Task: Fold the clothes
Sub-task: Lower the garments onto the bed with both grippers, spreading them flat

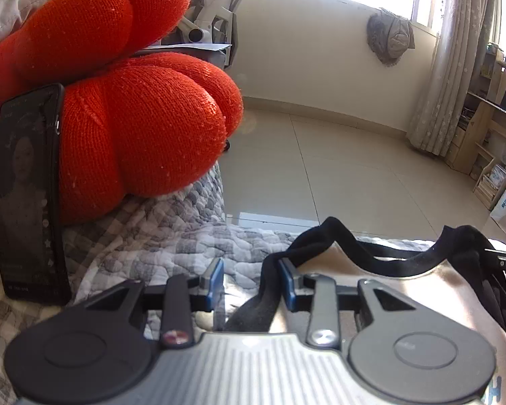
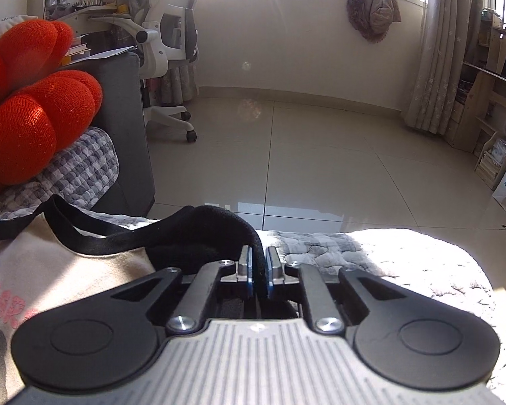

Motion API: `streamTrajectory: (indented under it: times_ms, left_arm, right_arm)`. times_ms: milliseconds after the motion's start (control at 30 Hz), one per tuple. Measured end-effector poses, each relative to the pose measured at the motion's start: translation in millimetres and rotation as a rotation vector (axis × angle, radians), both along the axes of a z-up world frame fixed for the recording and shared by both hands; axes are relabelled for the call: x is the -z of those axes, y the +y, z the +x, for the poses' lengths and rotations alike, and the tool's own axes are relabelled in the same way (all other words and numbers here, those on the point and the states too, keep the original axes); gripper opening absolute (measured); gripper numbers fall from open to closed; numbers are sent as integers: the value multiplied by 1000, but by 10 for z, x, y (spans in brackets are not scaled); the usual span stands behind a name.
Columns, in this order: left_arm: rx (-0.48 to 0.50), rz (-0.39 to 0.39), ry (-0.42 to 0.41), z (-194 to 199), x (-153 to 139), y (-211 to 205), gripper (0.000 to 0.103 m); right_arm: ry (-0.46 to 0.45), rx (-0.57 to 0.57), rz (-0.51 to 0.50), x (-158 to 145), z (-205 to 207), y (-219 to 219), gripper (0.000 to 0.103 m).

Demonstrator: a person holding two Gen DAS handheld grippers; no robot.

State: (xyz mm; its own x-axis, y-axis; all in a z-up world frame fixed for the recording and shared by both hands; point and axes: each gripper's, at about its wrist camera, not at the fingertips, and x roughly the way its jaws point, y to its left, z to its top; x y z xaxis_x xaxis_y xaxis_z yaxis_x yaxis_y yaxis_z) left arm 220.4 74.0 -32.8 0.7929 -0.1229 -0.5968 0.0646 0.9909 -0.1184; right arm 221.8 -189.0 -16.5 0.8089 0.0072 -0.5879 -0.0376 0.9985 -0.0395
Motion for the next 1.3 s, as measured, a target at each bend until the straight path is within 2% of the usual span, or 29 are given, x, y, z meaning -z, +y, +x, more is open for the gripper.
streamTrajectory:
  times_ms: [33,67,100,300,467,733,1067,1300]
  left_arm:
    - [2,-4,6,-16,-13,13,42]
    - [5,-8,13,-34,-26,27,43]
    - [11,-10,18,-60,-37,40,45]
    - [51,-14,39,-295,-93,95,51]
    - [77,-29,69,-502,-53,157,52]
    - [93,-44,65,-865,-87,277,53]
    - [82,-103,75,-1301,-147,522,53]
    - [29,-125,75,-1631,-154,873,53]
  right_arm:
    - [-8,-1,0,-22,-24,1,39]
    - [-18,-1,0,-46,-50,2,62]
    - [-34,-6,-1,-69,-84,4,66]
    - [-40,-46,-28,-151,-293,68,66]
    - [-6,-83,-10,-174,-499,69,66]
    - [55,-88,-3,-90,-825,56,66]
    - [112,-61,42,-62,-1187,-75,66]
    - [146,-52,61,-49,-1470,-182,66]
